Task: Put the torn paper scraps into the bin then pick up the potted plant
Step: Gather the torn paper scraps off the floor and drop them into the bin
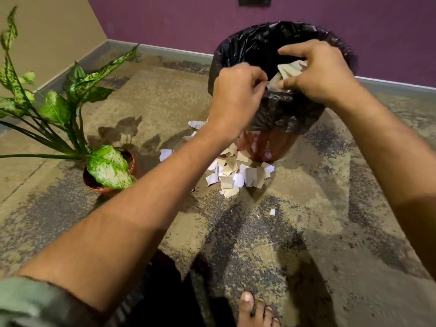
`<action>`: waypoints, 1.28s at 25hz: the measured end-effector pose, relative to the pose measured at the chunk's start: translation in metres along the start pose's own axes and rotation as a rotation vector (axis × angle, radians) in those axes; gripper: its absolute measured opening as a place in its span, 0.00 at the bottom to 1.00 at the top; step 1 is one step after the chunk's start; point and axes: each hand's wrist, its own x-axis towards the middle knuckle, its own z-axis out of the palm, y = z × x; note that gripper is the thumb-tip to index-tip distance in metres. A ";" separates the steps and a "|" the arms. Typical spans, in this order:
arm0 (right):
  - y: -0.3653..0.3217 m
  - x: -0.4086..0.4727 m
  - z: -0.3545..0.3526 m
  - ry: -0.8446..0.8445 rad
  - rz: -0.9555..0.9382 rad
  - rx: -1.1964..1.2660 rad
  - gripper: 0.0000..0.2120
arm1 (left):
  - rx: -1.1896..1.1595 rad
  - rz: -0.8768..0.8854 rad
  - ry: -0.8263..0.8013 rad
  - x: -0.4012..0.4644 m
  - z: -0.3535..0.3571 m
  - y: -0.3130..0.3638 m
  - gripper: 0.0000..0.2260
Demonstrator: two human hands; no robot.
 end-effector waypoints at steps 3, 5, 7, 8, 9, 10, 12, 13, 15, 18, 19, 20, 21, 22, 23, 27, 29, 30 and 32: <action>0.004 -0.008 0.003 0.065 -0.032 0.014 0.26 | 0.088 0.000 -0.007 0.020 0.007 -0.001 0.08; 0.007 -0.021 0.002 0.179 -0.044 0.094 0.19 | 0.100 -0.002 0.021 0.023 0.011 -0.003 0.11; 0.010 -0.042 0.005 0.233 -0.050 0.232 0.14 | 0.080 0.056 0.043 0.015 0.010 -0.007 0.14; 0.012 -0.056 0.009 0.216 -0.042 0.293 0.12 | 0.070 0.102 0.052 0.006 0.010 -0.011 0.15; 0.016 -0.072 0.015 0.166 -0.021 0.340 0.10 | 0.079 0.159 0.067 -0.006 0.010 -0.016 0.15; 0.020 -0.089 0.022 0.093 0.007 0.364 0.09 | 0.108 0.223 0.084 -0.022 0.012 -0.022 0.16; 0.028 -0.119 0.039 -0.083 0.078 0.334 0.08 | 0.174 0.367 0.076 -0.061 0.016 -0.034 0.17; 0.036 -0.132 0.051 -0.176 0.116 0.292 0.08 | 0.197 0.430 0.047 -0.083 0.018 -0.042 0.17; 0.056 -0.152 0.081 -0.345 0.191 0.148 0.07 | 0.245 0.477 -0.046 -0.127 0.022 -0.066 0.17; 0.087 -0.176 0.126 -0.545 0.350 -0.032 0.05 | 0.364 0.353 -0.288 -0.182 0.024 -0.100 0.25; 0.092 -0.182 0.137 -0.581 0.388 -0.077 0.05 | 0.407 0.264 -0.398 -0.195 0.024 -0.108 0.27; 0.095 -0.188 0.147 -0.595 0.399 -0.132 0.10 | 0.453 0.153 -0.512 -0.206 0.023 -0.115 0.28; 0.095 -0.194 0.156 -0.596 0.388 -0.191 0.16 | 0.495 0.040 -0.627 -0.215 0.024 -0.123 0.28; 0.095 -0.198 0.164 -0.579 0.361 -0.245 0.21 | 0.521 -0.056 -0.719 -0.223 0.024 -0.131 0.26; 0.093 -0.202 0.170 -0.552 0.327 -0.281 0.22 | 0.533 -0.124 -0.785 -0.230 0.025 -0.140 0.24; 0.077 -0.209 0.185 -0.496 0.152 -0.318 0.10 | 0.467 -0.238 -0.803 -0.243 0.033 -0.147 0.20; 0.074 -0.211 0.189 -0.505 0.089 -0.345 0.09 | 0.356 -0.267 -0.753 -0.242 0.042 -0.137 0.18; 0.074 -0.211 0.188 -0.502 0.074 -0.350 0.12 | 0.302 -0.286 -0.753 -0.241 0.048 -0.133 0.17; 0.077 -0.209 0.188 -0.499 0.062 -0.329 0.15 | 0.223 -0.324 -0.754 -0.238 0.059 -0.129 0.14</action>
